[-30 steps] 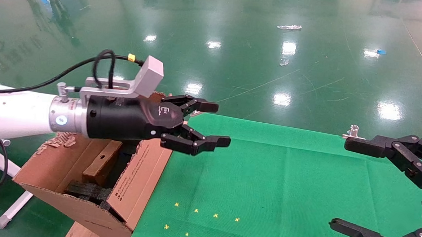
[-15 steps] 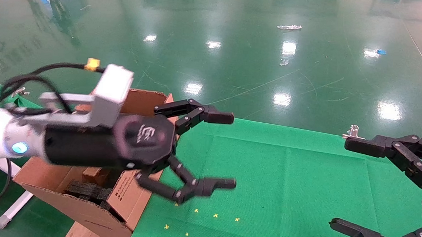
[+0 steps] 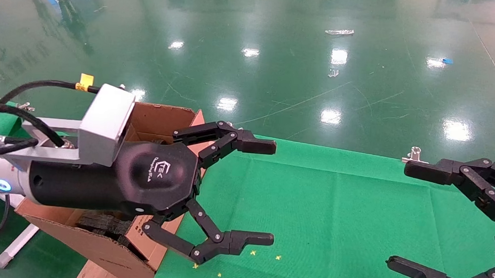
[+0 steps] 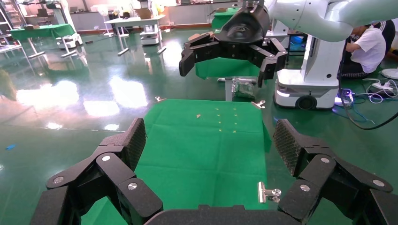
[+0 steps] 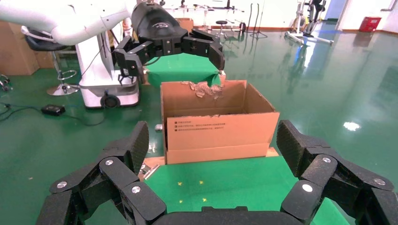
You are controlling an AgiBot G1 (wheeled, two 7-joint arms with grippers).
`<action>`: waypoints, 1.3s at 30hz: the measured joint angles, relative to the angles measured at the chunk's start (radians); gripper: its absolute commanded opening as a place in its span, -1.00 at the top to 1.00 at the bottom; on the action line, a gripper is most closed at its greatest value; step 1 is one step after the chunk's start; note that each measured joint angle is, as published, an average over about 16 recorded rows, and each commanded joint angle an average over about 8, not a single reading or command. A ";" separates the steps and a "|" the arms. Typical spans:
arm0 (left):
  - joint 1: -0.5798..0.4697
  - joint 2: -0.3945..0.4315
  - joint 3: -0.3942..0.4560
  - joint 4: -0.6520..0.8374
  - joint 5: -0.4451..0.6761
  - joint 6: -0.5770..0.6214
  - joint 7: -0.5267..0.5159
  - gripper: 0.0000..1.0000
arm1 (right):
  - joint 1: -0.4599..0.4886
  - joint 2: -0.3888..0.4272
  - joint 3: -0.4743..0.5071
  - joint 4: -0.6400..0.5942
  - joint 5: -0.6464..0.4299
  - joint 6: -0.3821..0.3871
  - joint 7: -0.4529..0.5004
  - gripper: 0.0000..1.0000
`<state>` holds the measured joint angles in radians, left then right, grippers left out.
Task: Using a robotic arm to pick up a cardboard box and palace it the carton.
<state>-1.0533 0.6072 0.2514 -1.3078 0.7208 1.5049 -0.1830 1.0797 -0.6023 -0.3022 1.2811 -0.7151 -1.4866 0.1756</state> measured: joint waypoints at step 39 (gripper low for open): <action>-0.021 0.004 0.029 0.024 0.010 -0.010 -0.005 -1.00 | 0.000 0.000 0.000 0.000 0.000 0.000 0.000 -1.00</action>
<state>-1.0748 0.6113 0.2802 -1.2833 0.7307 1.4951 -0.1881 1.0797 -0.6023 -0.3020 1.2811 -0.7151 -1.4866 0.1757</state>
